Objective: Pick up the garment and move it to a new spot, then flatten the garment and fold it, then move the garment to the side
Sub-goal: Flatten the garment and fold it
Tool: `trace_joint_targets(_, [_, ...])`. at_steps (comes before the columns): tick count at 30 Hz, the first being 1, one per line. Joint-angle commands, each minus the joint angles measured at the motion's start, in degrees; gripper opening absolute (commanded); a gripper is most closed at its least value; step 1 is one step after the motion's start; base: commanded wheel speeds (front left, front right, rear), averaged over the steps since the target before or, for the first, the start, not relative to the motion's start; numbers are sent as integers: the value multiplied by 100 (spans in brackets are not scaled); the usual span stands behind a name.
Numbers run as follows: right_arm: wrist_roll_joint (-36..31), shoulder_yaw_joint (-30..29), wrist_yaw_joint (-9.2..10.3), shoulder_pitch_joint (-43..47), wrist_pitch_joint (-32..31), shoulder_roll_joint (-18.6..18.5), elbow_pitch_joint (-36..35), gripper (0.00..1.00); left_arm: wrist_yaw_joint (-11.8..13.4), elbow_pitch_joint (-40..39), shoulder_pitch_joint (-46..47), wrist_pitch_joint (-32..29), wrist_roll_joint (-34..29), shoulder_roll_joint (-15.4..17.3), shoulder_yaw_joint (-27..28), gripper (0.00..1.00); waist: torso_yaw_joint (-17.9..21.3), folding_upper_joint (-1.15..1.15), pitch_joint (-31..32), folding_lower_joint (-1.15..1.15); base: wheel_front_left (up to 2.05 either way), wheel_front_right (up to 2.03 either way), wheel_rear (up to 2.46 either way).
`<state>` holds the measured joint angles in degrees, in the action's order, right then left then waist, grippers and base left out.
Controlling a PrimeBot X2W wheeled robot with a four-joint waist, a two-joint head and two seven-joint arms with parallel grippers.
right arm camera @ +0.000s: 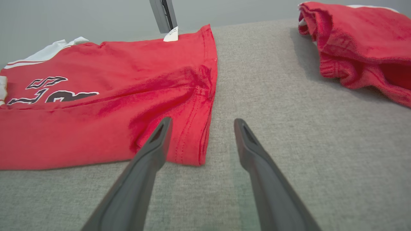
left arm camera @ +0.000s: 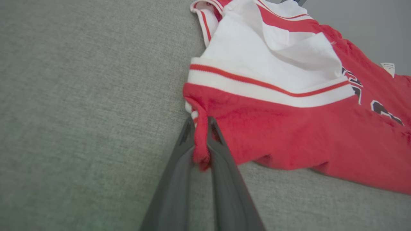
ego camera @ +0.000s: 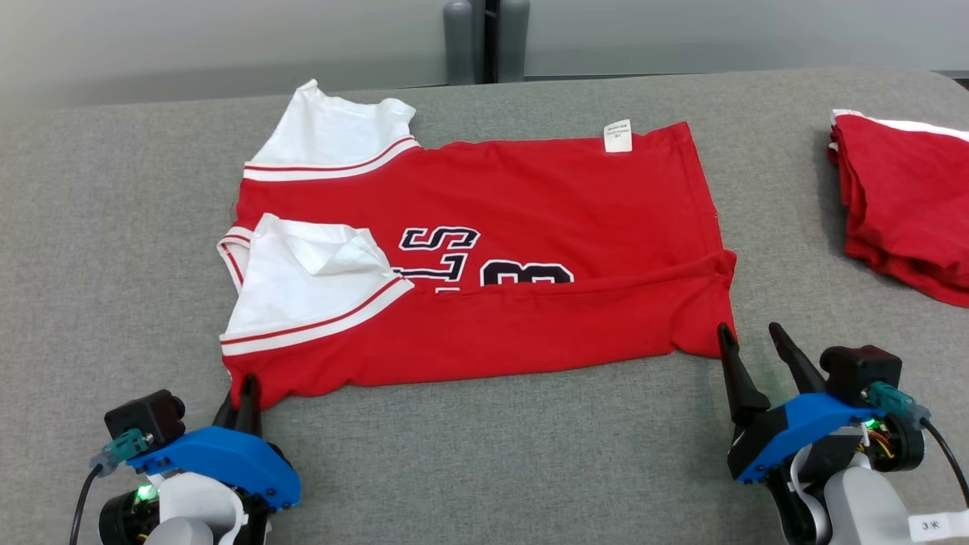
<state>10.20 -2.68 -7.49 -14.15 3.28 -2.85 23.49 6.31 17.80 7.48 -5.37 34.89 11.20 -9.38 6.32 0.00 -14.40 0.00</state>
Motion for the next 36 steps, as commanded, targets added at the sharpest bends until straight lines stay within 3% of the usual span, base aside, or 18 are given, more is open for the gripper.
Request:
trace_joint_targets(1, [75,-6,-1,-122,-47,-9,122,100,-27,-62,120,105,-5,22,18,0,-34,0,-10,0,0,0,0])
trace_joint_targets(7, [274,37,-1,-414,-149,-9,809,100,-73,-243,200,394,-102,45,4,0,-152,0,-37,0,0,0,0])
trace_joint_targets(8, [290,55,-1,-463,-151,-9,928,50,-79,-275,211,421,-110,36,-1,0,-169,0,-37,0,0,0,0])
trace_joint_targets(11, [454,131,-1,-567,-148,-3,1268,0,-114,-343,210,511,-108,14,-17,0,-210,0,-2,0,0,0,0])
trace_joint_targets(18, [546,-9,-1,-724,159,-13,1408,0,-111,-588,74,634,-116,72,-6,0,-176,0,232,0,0,0,0])
trace_joint_targets(22, [545,-194,-1,-582,211,-13,1083,0,-66,-981,-92,561,-171,155,-42,0,-159,0,391,0,0,0,0])
trace_joint_targets(29, [445,-384,0,256,-445,-12,-170,0,114,-2055,-852,261,-149,327,-80,0,-123,0,545,0,0,0,0])
trace_joint_targets(36, [506,-481,0,1429,-1254,-13,-1474,0,485,-3195,-2116,-202,-113,550,-36,0,-80,0,467,0,0,0,0])
